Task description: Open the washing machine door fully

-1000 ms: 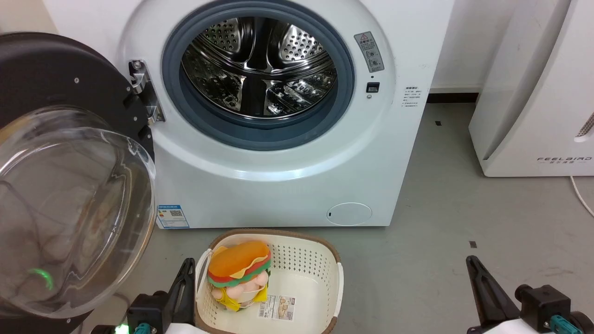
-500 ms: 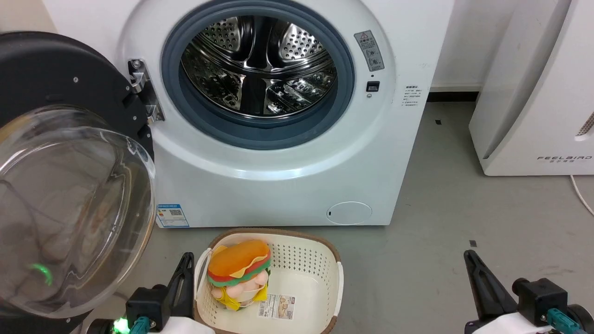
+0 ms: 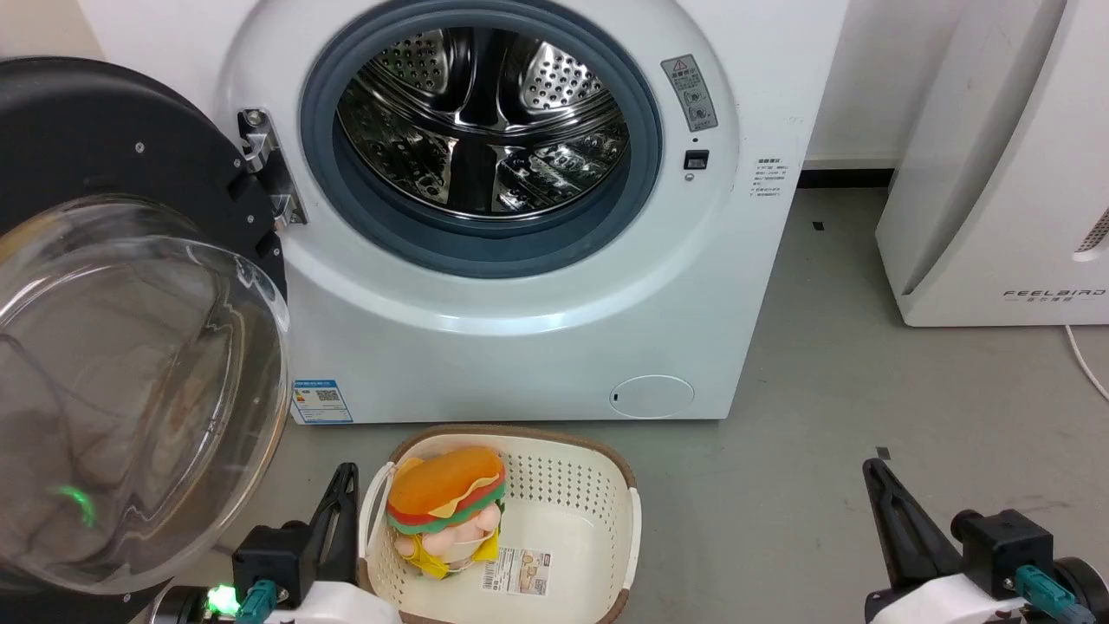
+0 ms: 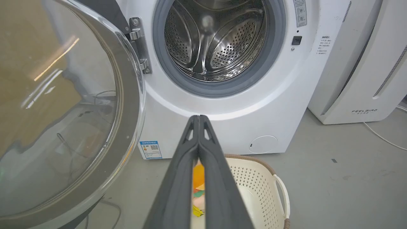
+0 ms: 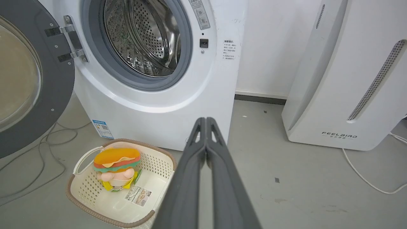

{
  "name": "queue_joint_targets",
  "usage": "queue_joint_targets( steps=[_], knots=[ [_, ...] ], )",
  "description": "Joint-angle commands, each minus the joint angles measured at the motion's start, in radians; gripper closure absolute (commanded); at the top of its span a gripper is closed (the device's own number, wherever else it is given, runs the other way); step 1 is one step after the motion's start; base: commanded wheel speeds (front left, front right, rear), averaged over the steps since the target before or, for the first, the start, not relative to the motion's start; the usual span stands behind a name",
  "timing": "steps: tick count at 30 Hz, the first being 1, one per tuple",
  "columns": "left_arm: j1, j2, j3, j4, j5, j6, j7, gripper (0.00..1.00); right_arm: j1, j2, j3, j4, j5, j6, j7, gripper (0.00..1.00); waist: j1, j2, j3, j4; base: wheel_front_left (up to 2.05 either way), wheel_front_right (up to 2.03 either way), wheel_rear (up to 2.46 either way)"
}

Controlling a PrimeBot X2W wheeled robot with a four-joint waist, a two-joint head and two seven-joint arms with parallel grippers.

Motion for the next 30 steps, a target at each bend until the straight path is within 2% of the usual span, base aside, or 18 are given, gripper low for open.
queue_joint_targets(
  steps=[1,30],
  knots=[
    [-0.019,-0.008,0.009,-0.007,0.013,-0.008,0.006,1.0,-0.018,0.002,0.003,0.002,-0.001,0.0,0.002,1.0,0.0,-0.0001,0.0,0.0,0.0,0.0,0.0],
    [-0.044,-0.05,0.075,-0.023,0.079,-0.059,0.056,1.0,-0.056,0.003,0.011,0.004,-0.022,0.001,0.023,1.0,0.0,-0.0001,0.007,-0.001,0.0,0.0,0.0]
  ],
)
